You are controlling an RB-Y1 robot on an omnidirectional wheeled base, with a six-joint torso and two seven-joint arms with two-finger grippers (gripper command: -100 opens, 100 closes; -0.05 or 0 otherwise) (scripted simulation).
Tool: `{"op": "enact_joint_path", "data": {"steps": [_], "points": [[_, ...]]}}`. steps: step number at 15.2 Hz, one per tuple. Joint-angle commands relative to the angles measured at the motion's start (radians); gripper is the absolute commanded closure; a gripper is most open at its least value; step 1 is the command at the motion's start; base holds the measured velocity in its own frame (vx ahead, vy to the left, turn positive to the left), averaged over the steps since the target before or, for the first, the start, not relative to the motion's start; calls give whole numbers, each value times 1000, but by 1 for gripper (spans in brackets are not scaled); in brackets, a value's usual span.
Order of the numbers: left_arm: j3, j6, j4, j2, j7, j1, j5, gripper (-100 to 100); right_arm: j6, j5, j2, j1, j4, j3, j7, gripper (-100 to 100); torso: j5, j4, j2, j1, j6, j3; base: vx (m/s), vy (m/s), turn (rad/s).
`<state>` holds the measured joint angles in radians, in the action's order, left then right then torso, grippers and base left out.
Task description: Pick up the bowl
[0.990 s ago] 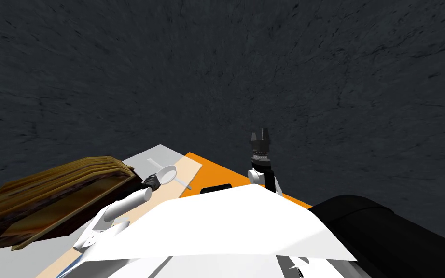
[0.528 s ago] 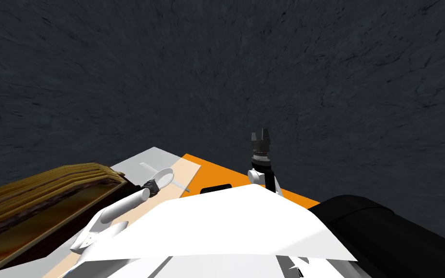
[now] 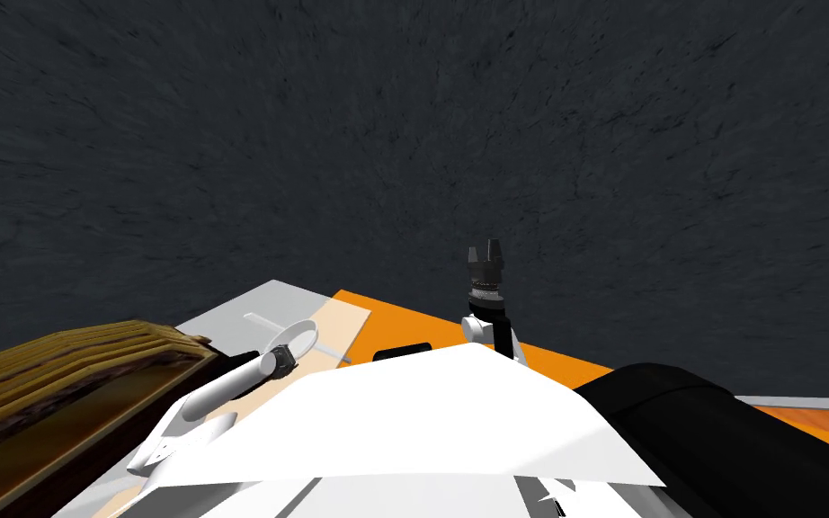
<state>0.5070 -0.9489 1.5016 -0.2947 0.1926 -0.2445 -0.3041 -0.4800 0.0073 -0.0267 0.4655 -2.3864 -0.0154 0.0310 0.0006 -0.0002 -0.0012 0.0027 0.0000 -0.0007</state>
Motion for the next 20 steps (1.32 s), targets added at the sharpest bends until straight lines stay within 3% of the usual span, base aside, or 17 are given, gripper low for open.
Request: {"op": "enact_joint_path", "data": {"steps": [1,5,6,7,14,15,16,20], "points": [[8,-29,-3,2,2,2,-4,-100,0,0,0,0,0,0,0,0,0,0,0,0,0,0,-1,22,-89],[29,-89,-31,4,4,13,-18,-100,0,0,0,0,0,0,0,0,0,0,0,0,0,0,4,25,-120],[23,-70,-30,4,4,13,-14,-100,0,0,0,0,0,0,0,0,0,0,0,0,0,0,3,18,-32],[21,-51,-65,5,9,29,-4,-100,0,0,0,0,0,0,0,0,0,0,0,0,0,0,-6,19,-32],[12,3,-145,8,21,65,20,-100,0,0,0,0,0,0,0,0,0,0,1,0,0,1,-18,22,-30],[13,-8,-131,8,18,58,16,-100,0,0,0,0,0,0,0,0,0,0,1,0,0,1,-11,12,-13],[13,-4,-134,8,19,60,17,100,0,0,0,0,0,0,0,0,0,0,1,-1,0,1,0,0,0],[13,-5,-135,8,19,59,17,100,0,0,0,0,0,0,0,0,0,0,0,-1,0,0,0,0,0]]}}
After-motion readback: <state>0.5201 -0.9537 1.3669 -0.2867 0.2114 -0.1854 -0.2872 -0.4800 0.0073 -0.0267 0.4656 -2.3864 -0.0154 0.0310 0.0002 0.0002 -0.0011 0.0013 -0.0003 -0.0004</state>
